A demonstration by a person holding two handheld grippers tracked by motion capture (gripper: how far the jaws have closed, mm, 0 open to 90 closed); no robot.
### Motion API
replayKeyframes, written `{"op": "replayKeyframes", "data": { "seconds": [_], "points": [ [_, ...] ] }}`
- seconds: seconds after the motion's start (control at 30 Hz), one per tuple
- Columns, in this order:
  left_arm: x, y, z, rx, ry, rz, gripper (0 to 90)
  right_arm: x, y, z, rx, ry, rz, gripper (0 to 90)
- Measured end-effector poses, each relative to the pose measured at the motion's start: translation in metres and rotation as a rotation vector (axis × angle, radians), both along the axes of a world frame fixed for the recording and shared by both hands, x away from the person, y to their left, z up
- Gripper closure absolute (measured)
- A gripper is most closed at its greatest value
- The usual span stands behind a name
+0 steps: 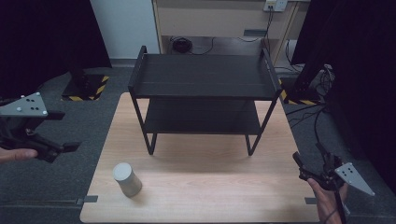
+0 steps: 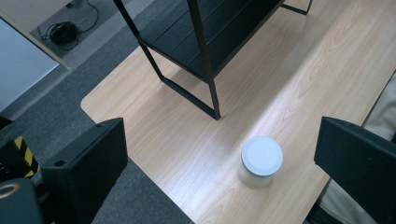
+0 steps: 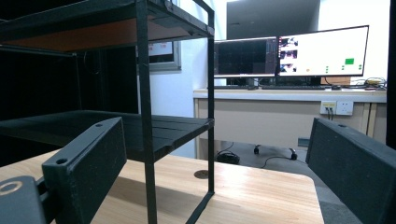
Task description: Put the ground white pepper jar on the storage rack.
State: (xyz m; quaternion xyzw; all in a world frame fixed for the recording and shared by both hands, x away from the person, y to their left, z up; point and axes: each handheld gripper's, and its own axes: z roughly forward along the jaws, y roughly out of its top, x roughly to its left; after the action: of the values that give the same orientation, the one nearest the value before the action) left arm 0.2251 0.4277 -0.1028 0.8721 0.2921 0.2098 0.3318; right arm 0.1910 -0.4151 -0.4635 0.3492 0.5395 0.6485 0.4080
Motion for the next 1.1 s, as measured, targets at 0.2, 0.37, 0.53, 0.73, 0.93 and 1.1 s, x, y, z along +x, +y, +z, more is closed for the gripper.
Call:
{"op": "replayKeyframes", "data": {
  "seconds": [0.2,0.37,0.53,0.73,0.93,1.1],
  "points": [
    [0.002,-0.004,-0.002,0.017,0.011,-0.005,2.1,-0.001,0.000,0.000,0.005,-0.004,-0.007,5.1],
    [0.004,-0.006,-0.006,0.029,0.017,-0.010,2.1,0.000,0.001,0.000,-0.001,-0.001,-0.001,5.2],
    [0.008,-0.007,-0.013,0.030,0.029,-0.010,2.2,0.000,0.000,0.000,0.002,0.000,-0.003,5.3],
    [0.014,-0.012,-0.030,0.052,0.046,-0.021,2.3,0.000,0.001,0.000,0.000,0.003,-0.002,5.4],
    [0.022,-0.018,-0.049,0.060,0.069,-0.035,2.7,0.000,0.001,-0.001,0.003,0.005,-0.001,5.4],
    [0.029,-0.024,-0.062,0.071,0.089,-0.047,2.8,0.000,0.001,-0.001,0.005,0.005,-0.001,5.4]
  ]
}}
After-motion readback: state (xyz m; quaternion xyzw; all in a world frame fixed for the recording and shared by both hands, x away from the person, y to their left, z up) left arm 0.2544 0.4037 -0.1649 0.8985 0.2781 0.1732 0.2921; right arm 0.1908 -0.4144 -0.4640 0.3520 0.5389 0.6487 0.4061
